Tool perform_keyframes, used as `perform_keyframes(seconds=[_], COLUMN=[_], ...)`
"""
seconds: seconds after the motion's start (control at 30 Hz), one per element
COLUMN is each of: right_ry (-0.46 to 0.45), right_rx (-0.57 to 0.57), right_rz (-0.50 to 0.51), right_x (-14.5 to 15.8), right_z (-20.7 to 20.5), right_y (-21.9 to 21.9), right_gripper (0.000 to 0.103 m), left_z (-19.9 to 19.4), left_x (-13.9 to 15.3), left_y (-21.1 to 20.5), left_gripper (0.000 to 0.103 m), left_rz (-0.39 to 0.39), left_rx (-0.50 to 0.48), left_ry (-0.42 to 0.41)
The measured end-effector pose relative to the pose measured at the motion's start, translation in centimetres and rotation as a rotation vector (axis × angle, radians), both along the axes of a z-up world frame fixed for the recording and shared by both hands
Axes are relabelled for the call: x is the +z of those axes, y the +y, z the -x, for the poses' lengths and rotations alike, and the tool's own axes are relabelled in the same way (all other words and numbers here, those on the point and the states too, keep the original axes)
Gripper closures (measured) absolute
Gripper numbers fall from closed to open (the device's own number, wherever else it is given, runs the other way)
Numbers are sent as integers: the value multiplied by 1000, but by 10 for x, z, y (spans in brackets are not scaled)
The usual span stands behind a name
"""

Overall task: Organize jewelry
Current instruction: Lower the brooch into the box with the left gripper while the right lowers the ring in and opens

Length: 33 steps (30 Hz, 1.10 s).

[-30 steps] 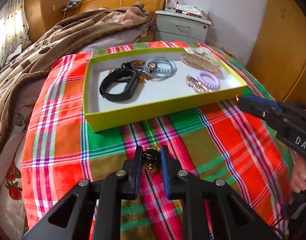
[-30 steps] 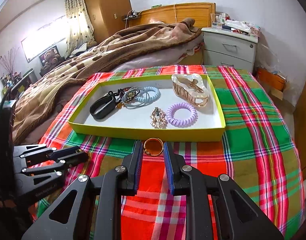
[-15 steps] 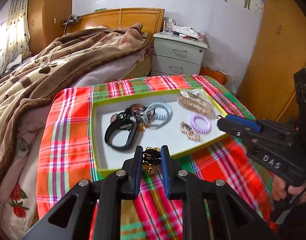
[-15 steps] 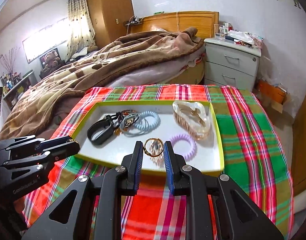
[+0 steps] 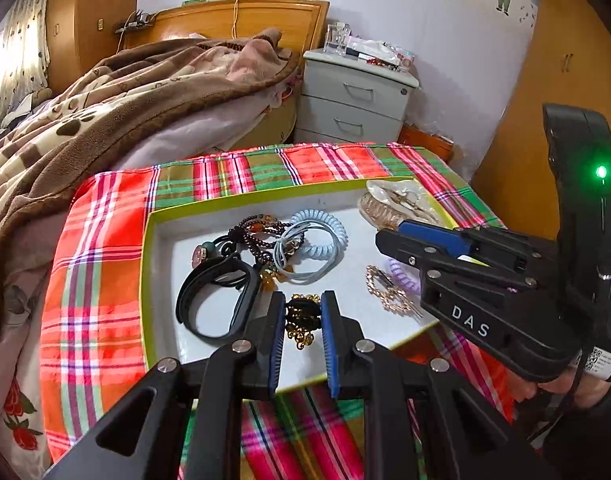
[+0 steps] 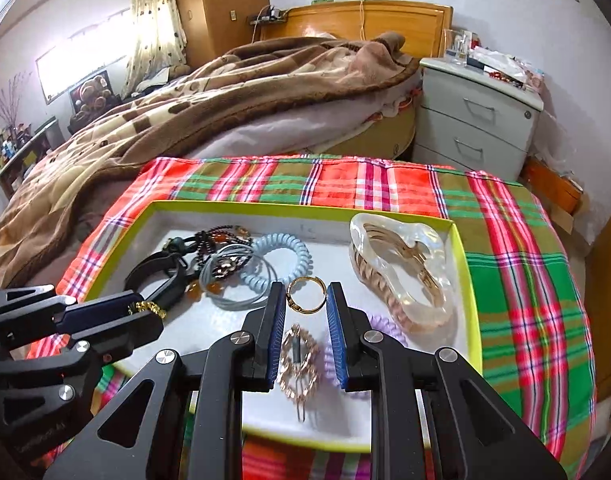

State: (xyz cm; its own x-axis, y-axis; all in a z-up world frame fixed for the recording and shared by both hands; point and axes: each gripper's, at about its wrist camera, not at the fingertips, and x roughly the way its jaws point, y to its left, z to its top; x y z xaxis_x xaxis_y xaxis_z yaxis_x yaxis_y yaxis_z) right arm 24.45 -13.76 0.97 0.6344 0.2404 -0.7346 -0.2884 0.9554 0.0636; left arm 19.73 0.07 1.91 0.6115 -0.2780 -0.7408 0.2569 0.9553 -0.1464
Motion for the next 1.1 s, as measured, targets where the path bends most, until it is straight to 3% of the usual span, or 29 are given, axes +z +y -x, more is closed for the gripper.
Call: perform_keyframes(seconds=[0.6,1.1], right_ry=[61,63], right_rx=[17,5], right_rz=[69,68], right_x=[-24,-24], right_z=[-22,-25], right_y=[7,6], right_gripper=[81,81], left_z=[-21,-23], left_x=[-31,-31], left_y=[-6,-7], left_gripper=[84,83], left_rz=[-12,-10], left_rx=[0,3], left_ry=[85,92])
